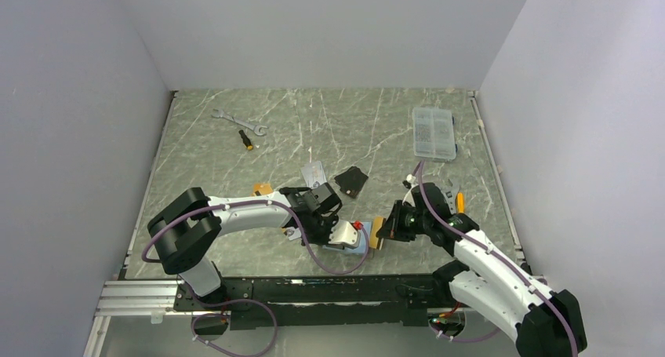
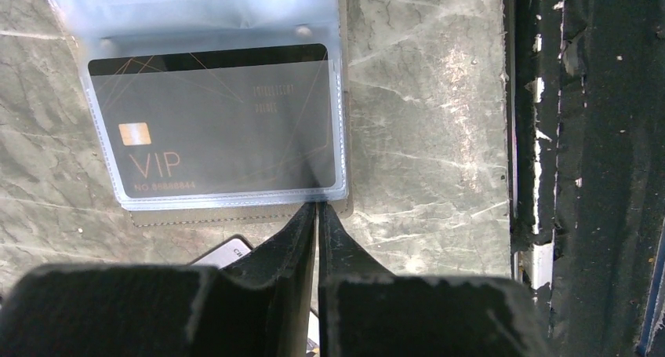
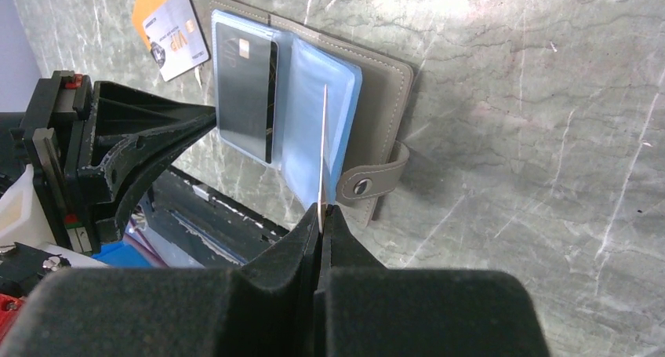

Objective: Put the credit cards into the card holder
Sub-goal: Insert the credit card into the card holder.

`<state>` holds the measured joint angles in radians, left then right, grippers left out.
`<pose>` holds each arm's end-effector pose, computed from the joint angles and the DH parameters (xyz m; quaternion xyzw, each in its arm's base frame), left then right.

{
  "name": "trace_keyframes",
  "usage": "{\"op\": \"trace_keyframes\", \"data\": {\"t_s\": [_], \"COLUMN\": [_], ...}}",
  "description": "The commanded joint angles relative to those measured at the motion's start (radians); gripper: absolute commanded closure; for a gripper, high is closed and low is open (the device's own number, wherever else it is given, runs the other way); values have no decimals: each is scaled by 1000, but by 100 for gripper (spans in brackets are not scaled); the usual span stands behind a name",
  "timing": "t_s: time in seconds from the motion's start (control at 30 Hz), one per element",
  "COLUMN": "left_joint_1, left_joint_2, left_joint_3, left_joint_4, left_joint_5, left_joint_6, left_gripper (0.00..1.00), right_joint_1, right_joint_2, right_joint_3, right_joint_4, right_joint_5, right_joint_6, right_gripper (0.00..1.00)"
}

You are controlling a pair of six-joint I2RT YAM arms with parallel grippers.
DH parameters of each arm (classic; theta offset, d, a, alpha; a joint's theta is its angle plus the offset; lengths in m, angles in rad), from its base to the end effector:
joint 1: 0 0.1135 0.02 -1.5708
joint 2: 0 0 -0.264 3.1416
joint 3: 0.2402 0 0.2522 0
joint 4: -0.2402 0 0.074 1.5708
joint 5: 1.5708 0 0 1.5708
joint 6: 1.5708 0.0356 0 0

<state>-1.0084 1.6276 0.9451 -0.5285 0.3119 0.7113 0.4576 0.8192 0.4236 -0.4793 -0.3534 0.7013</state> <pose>0.1512 -0.2604 0.1682 0.7546 0.6132 -0.1773 0.1522 0.1361 0.0807 0.1849 0.0530 0.9259 0.3221 0.1904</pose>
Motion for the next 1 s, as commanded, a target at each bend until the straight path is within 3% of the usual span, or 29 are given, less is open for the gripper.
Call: {"op": "trace_keyframes", "data": {"t_s": [0.0, 0.6, 0.97], "left_joint_1": [-3, -3, -3], "left_joint_2": [-29, -30, -31], "left_joint_3": [29, 28, 33], "left_joint_4": [-13, -23, -32], "left_joint_5": [8, 18, 21], "left_joint_6": [16, 19, 22], "left_gripper": [89, 91, 92], "right_joint_1": [14, 47, 181], "right_joint_2": [2, 1, 94], "right_joint_3": [-12, 5, 41], "right_joint_4": [61, 90, 172], "right_joint_5": [-19, -32, 14], "right_joint_6": [24, 49, 103], "right_gripper": [100, 100, 100]}}
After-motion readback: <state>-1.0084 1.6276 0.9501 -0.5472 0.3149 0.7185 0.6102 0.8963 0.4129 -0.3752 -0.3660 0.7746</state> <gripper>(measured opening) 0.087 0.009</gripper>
